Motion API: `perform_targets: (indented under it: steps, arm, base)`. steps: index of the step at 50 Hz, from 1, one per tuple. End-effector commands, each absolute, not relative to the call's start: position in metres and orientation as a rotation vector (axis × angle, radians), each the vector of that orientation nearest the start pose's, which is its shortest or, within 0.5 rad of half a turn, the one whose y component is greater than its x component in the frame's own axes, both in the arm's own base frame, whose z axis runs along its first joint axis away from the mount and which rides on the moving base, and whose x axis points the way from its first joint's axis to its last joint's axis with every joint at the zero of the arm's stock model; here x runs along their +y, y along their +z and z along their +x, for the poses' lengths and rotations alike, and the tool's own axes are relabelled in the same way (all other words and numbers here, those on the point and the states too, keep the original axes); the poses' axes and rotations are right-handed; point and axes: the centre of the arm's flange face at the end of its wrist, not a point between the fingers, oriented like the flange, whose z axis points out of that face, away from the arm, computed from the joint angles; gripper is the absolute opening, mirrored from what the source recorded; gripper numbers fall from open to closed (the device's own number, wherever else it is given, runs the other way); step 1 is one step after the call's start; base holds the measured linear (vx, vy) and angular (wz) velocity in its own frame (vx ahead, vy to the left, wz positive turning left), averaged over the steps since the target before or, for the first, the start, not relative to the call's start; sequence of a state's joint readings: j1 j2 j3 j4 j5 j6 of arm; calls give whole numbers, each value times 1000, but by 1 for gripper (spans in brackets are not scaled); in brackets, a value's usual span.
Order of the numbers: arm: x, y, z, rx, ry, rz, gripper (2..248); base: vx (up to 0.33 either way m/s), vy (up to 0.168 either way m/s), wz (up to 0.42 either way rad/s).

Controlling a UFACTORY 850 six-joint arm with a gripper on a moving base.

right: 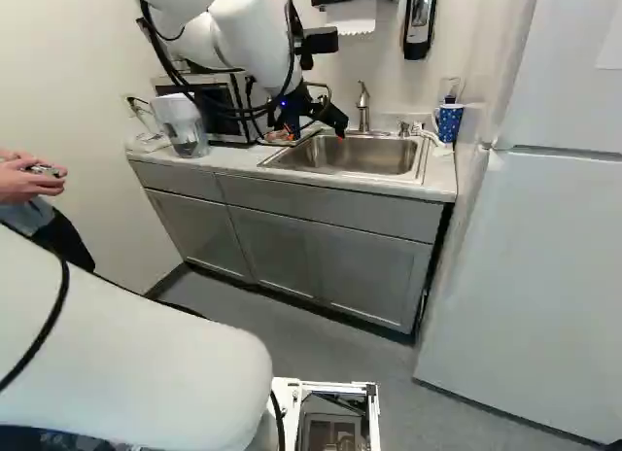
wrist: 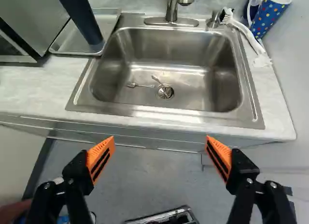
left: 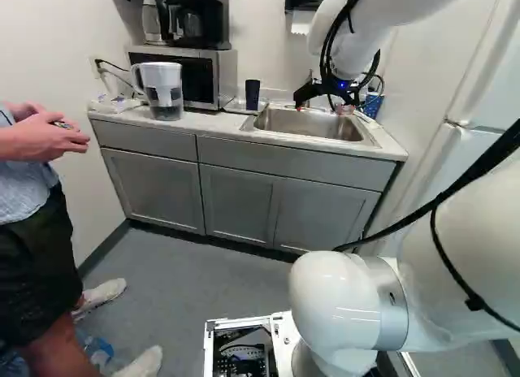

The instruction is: Rinse the cup and place it in the tray

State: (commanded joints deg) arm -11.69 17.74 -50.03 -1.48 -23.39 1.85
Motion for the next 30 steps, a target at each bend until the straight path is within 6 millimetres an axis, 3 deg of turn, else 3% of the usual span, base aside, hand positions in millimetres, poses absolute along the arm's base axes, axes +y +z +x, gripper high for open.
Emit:
perform_targets:
  steps: [30]
  arm:
    - [-81,649,387,323,-1212,-2971,247]
  base:
    - [-111,59,1]
